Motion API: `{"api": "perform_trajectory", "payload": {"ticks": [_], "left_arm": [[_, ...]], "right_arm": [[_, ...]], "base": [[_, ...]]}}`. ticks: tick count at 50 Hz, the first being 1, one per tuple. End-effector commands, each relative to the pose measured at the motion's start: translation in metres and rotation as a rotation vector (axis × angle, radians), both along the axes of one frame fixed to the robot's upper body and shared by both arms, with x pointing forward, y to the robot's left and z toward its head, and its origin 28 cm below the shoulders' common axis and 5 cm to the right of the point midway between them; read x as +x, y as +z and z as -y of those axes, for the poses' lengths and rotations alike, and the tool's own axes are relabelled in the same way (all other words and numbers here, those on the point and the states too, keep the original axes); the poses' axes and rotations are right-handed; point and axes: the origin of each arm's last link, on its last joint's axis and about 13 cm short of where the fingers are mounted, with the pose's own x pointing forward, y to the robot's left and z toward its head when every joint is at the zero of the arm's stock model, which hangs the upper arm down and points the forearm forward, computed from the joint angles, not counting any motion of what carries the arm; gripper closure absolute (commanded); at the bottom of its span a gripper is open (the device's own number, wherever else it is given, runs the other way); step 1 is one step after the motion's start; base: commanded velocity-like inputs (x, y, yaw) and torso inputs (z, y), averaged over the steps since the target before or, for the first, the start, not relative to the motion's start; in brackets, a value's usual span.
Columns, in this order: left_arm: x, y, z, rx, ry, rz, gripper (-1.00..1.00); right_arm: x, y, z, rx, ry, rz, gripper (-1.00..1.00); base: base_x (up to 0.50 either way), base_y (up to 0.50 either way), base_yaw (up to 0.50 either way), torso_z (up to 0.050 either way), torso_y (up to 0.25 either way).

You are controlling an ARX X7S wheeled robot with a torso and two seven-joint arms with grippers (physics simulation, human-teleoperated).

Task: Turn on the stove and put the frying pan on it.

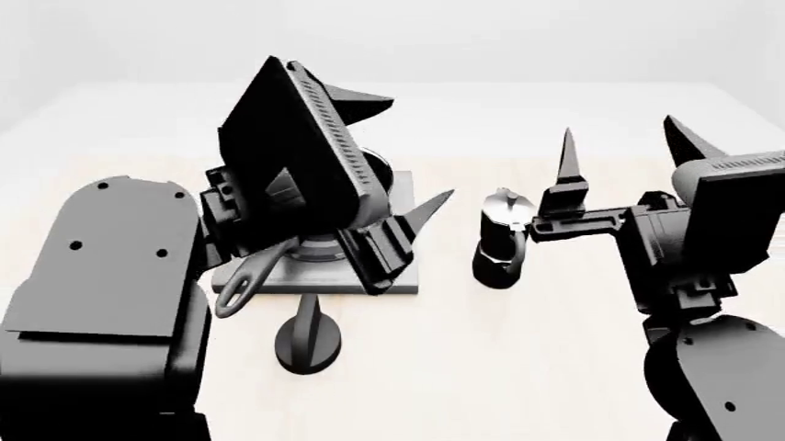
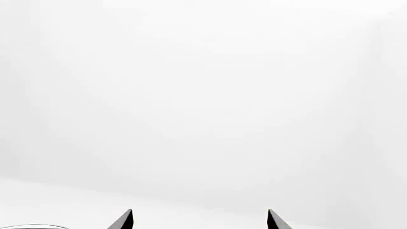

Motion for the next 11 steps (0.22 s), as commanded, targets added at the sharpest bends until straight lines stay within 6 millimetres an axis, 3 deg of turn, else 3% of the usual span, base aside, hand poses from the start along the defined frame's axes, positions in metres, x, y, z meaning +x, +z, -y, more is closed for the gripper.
{"api": "perform_trajectory", "payload": {"ticks": [1,11], "left_arm": [[-0.0111,-0.0018,0.0082,0.030,-0.074,0.102,-1.00],[-0.0106,-0.0032,0.0059,0.019,-0.068,0.099,-1.00]], "right_arm": [[-0.0050,0.0059,-0.0078,-0.040,0.102,0.074,-1.00],[-0.0048,0.0091,-0.0091,-0.046,0.106,0.081,-1.00]], "base": [[0.00,0.00,0.00,0.000,0.000],[0.00,0.00,0.00,0.000,0.000]]}}
